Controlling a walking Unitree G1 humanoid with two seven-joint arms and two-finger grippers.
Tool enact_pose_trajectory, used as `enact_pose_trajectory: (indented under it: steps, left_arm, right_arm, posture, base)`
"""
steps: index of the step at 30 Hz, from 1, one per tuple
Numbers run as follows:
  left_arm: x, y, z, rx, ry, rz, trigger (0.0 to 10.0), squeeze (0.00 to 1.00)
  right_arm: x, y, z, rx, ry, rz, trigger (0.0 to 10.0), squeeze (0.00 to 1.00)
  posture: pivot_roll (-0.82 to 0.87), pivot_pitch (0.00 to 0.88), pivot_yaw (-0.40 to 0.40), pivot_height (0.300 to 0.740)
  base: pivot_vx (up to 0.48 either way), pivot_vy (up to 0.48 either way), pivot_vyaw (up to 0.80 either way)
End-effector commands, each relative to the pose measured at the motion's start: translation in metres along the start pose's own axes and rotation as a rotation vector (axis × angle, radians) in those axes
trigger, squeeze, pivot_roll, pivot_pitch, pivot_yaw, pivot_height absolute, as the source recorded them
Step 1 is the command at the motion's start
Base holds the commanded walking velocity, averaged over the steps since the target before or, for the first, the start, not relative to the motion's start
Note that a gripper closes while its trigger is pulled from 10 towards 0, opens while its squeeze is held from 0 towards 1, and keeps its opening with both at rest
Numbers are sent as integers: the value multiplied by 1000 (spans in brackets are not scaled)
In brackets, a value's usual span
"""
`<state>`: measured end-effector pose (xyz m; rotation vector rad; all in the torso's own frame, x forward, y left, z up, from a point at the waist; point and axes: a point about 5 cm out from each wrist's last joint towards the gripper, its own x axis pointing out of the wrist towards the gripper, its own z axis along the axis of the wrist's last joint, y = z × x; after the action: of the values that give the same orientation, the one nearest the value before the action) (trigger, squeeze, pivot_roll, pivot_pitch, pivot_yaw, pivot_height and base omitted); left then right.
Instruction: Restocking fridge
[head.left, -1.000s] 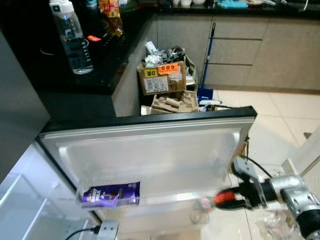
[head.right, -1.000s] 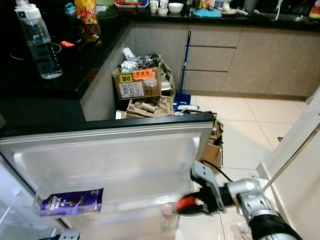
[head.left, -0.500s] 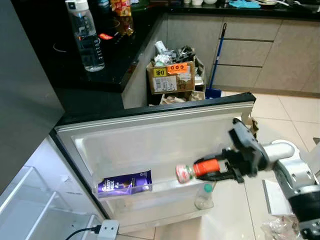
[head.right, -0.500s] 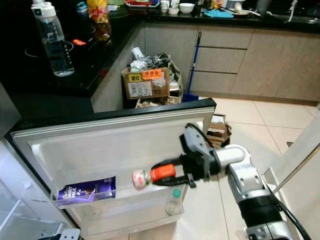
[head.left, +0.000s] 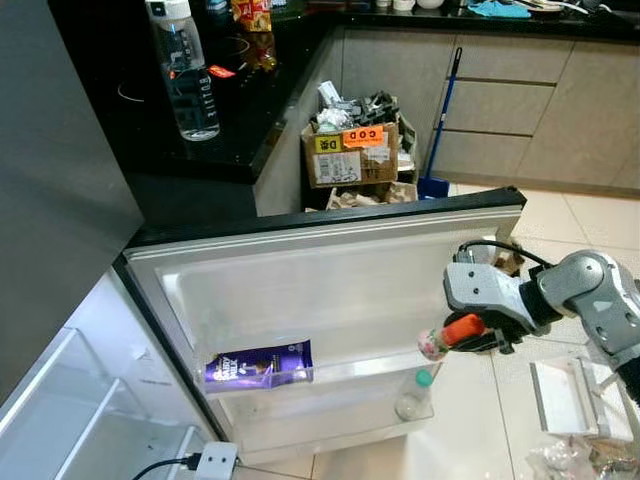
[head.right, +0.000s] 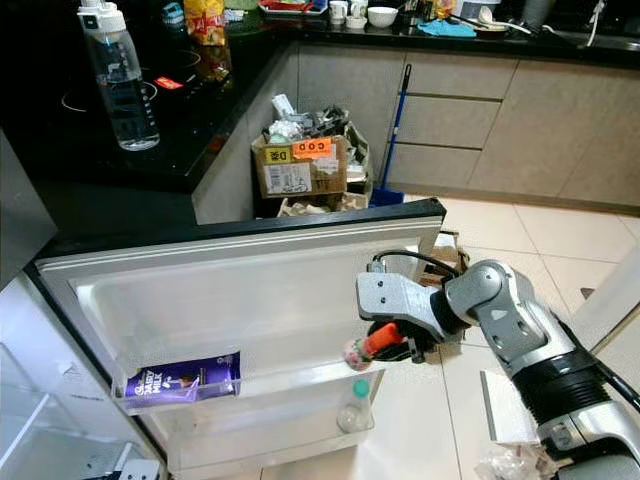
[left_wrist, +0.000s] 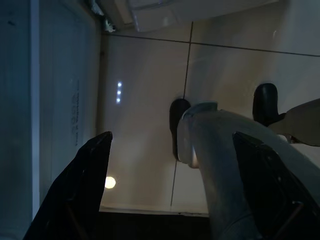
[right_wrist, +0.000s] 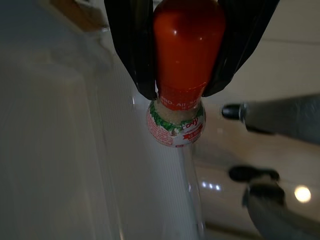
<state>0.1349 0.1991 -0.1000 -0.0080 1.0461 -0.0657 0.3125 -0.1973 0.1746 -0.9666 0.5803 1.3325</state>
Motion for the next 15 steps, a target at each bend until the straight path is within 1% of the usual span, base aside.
enact_pose_trajectory:
  steps: [1, 2, 3, 4, 6, 7, 8, 9, 13, 14, 15]
  left_arm:
    - [0, -2, -4, -11, 14, -4, 10000, 0]
    - [0, -2, -4, -11, 14, -4, 10000, 0]
    - [0, -3, -4, -12, 13, -5, 10000, 0]
    - [0, -3, -4, -12, 13, -5, 10000, 0]
    - [0, -4, -4, -14, 14, -7, 10000, 0]
    - [0, -4, -4, -14, 14, -7, 10000, 0]
    - [0, -4, -5, -15, 15, -8, 10000, 0]
    - [0, -4, -5, -15, 15, -8, 10000, 0]
    - [0, -5, -6, -14, 17, -10, 10000, 0]
    - [0, -5, -6, -14, 17, -10, 10000, 0]
    - [0, -5, -6, -15, 17, -10, 10000, 0]
  right_arm:
    - [6, 2, -3, -9, 50, 28, 10000, 0]
    - [6, 2, -3, -9, 50, 28, 10000, 0]
    - [6, -1, -5, -19, 86, 7, 10000, 0]
    - [6, -1, -5, -19, 86, 7, 10000, 0]
    - [5, -10, -5, -33, 144, -65, 10000, 0]
    - [5, -10, -5, -33, 144, -65, 10000, 0]
    - [4, -15, -3, -42, 153, -100, 10000, 0]
    - [4, -15, -3, -42, 153, -100, 10000, 0]
    - [1, -25, 3, -75, 158, -189, 10000, 0]
    - [1, -25, 3, -75, 158, -189, 10000, 0]
    - [1, -29, 4, -81, 164, -213, 10000, 0]
  posture:
    - [-111, 0, -38, 740]
    - [-111, 0, -38, 740]
    - [-111, 0, -38, 740]
    - [-111, 0, -38, 740]
    - [-112, 0, -39, 740]
    - [-112, 0, -39, 740]
    - [-111, 0, -40, 740]
    - [-111, 0, -40, 740]
    - [-111, 0, -40, 740]
    - [-111, 0, -40, 740]
    - [-113, 0, -41, 740]
  base:
    - [0, 0, 0]
    - [0, 0, 0]
    - [0, 0, 0]
    - [0, 0, 0]
    - [0, 0, 0]
    - [0, 0, 0]
    - [0, 0, 0]
    - [0, 0, 0]
    - [0, 0, 0]
    - [0, 0, 0]
    - [0, 0, 0]
